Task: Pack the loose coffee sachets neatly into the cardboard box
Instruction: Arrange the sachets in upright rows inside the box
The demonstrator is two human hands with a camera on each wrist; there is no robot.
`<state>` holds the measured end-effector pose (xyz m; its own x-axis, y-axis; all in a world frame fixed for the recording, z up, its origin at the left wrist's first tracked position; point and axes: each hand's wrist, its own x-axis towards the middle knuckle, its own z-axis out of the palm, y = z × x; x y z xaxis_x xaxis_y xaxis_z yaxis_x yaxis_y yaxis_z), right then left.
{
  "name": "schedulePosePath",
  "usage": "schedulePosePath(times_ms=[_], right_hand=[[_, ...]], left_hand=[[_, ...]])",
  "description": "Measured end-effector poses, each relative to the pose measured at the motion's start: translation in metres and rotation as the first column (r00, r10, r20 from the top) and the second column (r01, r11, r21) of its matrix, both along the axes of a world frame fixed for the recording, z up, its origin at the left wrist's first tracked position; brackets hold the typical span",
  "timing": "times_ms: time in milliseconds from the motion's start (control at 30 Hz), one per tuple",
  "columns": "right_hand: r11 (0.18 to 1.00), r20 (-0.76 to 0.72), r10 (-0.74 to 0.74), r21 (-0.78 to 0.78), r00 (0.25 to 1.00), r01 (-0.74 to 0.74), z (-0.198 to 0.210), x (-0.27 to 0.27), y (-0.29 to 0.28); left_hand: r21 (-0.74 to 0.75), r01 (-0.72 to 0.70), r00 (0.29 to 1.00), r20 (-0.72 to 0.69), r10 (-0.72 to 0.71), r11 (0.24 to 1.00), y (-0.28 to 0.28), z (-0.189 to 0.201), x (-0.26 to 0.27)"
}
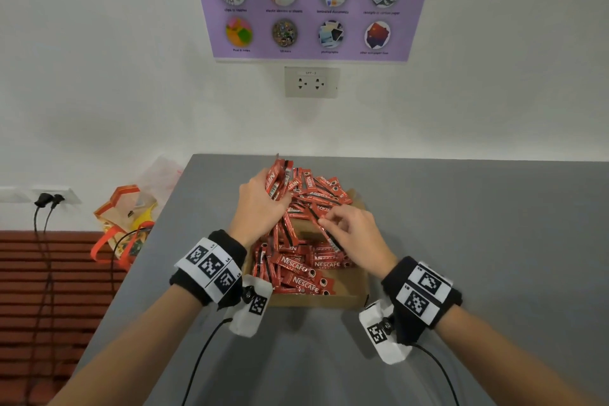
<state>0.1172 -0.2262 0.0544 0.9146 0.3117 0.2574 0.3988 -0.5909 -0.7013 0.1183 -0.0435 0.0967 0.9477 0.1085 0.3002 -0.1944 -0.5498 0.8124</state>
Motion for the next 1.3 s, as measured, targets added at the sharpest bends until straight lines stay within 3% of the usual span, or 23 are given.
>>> schedulePosePath(times_ms=[133, 200, 367, 500, 633, 733, 867, 1000, 1133, 1233, 1300], right_hand=[[0.968, -0.083, 0.004, 0.249, 0.997, 0.016, 0.010, 0.003, -0.005], [0.947, -0.037, 0.006, 0.322, 0.999, 0.006, 0.009, 0.003, -0.007], [0.956, 0.162, 0.080, 0.266, 0.984, -0.122, 0.003, -0.001, -0.012], [0.945, 0.139, 0.085, 0.303, 0.987, -0.124, 0.001, 0.000, -0.016], [0.977, 0.137, 0.100, 0.173, 0.985, -0.123, -0.001, 0.002, -0.019], [0.977, 0.033, 0.081, 0.197, 0.996, -0.086, 0.006, 0.003, -0.021], [0.991, -0.024, 0.132, -0.034, 0.991, -0.133, 0.014, 0.000, -0.014], [0.982, -0.095, 0.112, -0.141, 0.989, -0.125, 0.008, 0.003, -0.017], [0.953, -0.232, 0.102, -0.256, 0.967, -0.162, -0.007, 0.002, -0.020], [0.918, -0.237, 0.102, -0.352, 0.966, -0.183, -0.013, 0.001, -0.020], [0.882, -0.198, 0.118, -0.429, 0.973, -0.194, -0.015, 0.001, -0.018]], left_hand=[[0.094, 0.094, 0.994, -0.073, -0.087, 0.991, -0.005, -0.010, -0.002], [0.096, 0.091, 0.992, -0.090, -0.082, 0.991, -0.007, -0.013, -0.002], [-0.014, 0.087, 0.981, -0.171, -0.088, 0.996, -0.009, -0.010, 0.000], [-0.136, 0.089, 0.969, -0.218, -0.118, 0.987, -0.010, -0.010, 0.000], [-0.146, 0.091, 0.977, -0.180, -0.117, 0.985, -0.010, -0.010, 0.000], [-0.106, 0.102, 0.978, -0.172, -0.120, 0.989, -0.011, -0.009, 0.000], [-0.069, 0.113, 0.982, -0.146, -0.122, 0.991, -0.016, -0.013, -0.002], [0.117, 0.183, 0.976, -0.137, -0.167, 0.976, -0.019, -0.018, -0.011], [0.329, 0.355, 0.928, -0.240, -0.286, 0.875, -0.013, -0.017, -0.010], [0.380, 0.615, 0.774, -0.459, -0.436, 0.691, -0.015, -0.017, -0.011], [0.413, 0.719, 0.677, -0.595, -0.432, 0.559, -0.020, -0.024, -0.014]])
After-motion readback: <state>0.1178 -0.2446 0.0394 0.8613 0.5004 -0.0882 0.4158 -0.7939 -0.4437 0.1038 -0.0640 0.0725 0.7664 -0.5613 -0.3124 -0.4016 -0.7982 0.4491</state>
